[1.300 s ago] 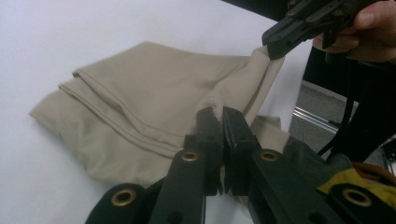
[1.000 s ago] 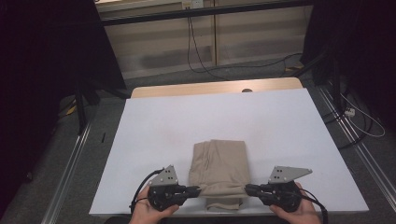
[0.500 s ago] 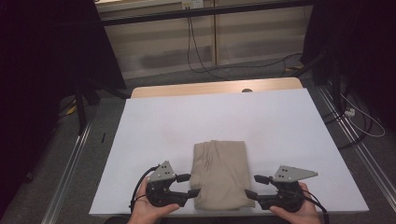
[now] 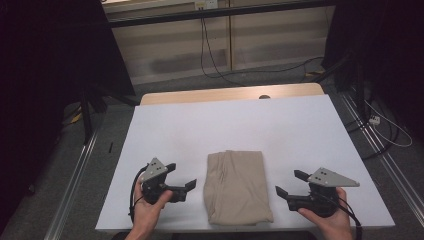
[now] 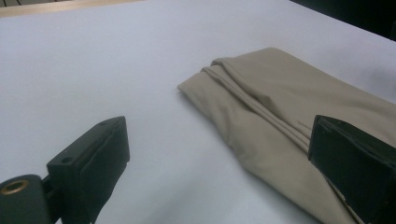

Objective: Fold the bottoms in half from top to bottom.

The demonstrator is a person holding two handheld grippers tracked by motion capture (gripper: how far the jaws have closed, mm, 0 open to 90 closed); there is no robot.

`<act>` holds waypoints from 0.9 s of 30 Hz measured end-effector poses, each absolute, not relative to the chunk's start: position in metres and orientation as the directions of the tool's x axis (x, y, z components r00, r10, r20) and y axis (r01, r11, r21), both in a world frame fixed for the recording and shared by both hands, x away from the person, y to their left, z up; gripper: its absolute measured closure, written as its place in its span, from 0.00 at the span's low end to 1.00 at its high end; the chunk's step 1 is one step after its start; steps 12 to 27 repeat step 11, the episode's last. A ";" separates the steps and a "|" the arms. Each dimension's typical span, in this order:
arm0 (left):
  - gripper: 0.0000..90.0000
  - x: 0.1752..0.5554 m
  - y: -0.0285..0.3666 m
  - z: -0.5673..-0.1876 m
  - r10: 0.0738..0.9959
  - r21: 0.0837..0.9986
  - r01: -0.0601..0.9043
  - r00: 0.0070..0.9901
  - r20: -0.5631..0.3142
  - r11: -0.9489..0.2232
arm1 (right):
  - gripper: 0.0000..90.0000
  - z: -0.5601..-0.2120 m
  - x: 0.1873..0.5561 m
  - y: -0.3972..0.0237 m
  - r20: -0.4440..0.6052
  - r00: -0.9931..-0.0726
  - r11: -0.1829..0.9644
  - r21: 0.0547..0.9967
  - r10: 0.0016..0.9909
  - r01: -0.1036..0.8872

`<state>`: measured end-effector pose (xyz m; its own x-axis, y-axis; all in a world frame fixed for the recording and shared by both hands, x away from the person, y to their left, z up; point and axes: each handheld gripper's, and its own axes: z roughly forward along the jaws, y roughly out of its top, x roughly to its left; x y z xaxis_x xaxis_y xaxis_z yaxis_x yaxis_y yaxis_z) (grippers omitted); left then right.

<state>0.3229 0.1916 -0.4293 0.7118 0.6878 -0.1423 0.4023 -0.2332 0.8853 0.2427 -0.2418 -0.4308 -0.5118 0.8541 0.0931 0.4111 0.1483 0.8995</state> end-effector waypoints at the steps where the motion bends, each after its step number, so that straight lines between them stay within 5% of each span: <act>1: 0.06 0.322 0.193 -0.429 0.701 0.886 0.405 0.700 -0.141 -0.227 | 0.18 -0.430 0.243 -0.244 0.092 -0.498 0.140 0.902 0.862 0.409; 27: 0.07 0.319 0.193 -0.428 0.699 0.892 0.388 0.704 -0.125 -0.232 | 0.18 -0.431 0.242 -0.246 0.109 -0.480 0.112 0.906 0.870 0.408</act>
